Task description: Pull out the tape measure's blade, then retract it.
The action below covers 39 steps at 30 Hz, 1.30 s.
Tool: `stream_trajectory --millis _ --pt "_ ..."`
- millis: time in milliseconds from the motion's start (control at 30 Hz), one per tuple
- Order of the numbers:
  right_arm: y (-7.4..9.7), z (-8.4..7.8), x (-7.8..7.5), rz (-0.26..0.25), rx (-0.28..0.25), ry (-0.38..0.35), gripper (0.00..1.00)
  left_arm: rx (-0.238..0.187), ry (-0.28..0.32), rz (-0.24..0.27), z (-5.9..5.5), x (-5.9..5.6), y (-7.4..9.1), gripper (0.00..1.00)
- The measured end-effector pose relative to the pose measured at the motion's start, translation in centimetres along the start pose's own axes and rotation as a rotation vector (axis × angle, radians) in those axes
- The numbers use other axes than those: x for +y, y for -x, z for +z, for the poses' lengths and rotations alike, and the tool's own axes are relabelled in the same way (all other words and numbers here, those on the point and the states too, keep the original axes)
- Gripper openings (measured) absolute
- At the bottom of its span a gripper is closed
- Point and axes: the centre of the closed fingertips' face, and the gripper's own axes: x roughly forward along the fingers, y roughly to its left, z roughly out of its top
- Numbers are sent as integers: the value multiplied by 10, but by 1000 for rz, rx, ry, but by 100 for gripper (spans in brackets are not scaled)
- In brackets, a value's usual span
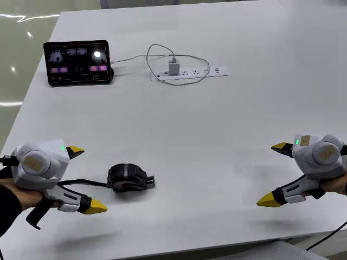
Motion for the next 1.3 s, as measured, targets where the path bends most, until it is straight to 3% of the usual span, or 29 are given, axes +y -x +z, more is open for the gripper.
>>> stream_trajectory --millis 267,600,733,1000,1100,1300 --pt "-17 24 0 30 -24 20 99 4 -45 -57 5 -3 -12 97" --pt "-37 45 9 71 -39 62 99 1 -92 -81 16 -7 -25 96" --pt "-46 54 12 87 -51 68 99 15 -87 -98 18 -9 -28 92" --pt "-64 73 18 109 -68 99 99 34 -143 -111 23 -15 -38 83" --pt "-71 80 19 116 -75 100 99 69 -135 -118 21 -15 -42 72" --pt "-82 91 27 142 -74 121 99 79 -164 -133 25 -20 -50 72"
